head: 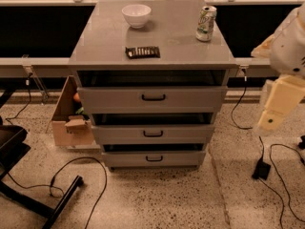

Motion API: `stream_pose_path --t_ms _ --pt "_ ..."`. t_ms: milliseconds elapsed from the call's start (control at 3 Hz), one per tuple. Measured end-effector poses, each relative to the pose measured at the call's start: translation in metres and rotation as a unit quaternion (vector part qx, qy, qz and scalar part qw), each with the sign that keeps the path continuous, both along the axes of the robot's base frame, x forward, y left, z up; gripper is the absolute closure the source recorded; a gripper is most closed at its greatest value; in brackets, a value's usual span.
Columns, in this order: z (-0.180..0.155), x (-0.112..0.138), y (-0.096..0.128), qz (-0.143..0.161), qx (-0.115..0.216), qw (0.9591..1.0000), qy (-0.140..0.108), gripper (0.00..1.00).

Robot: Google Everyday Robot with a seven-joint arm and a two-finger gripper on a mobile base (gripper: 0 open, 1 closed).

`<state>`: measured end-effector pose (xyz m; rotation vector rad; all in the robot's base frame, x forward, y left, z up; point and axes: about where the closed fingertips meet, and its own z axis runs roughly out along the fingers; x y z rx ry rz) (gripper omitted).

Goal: Open top drawer

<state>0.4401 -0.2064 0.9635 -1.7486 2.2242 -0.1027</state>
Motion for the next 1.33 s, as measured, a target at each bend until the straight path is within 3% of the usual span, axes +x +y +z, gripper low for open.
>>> stream_pose_path --t_ms 333,667,1000,1333 --pt "-0.073 0.008 0.032 0.035 0.011 0.9993 0.01 0.0" --pt "-0.139 0.023 0.049 0.05 -0.007 0.9987 -0.001 0.0" --pt "-0.193 0.091 0.067 0.061 -0.039 0.9954 -0.062 0.0" --pt "-0.216 0.162 0.059 0.052 -0.09 0.9895 -0.101 0.0"
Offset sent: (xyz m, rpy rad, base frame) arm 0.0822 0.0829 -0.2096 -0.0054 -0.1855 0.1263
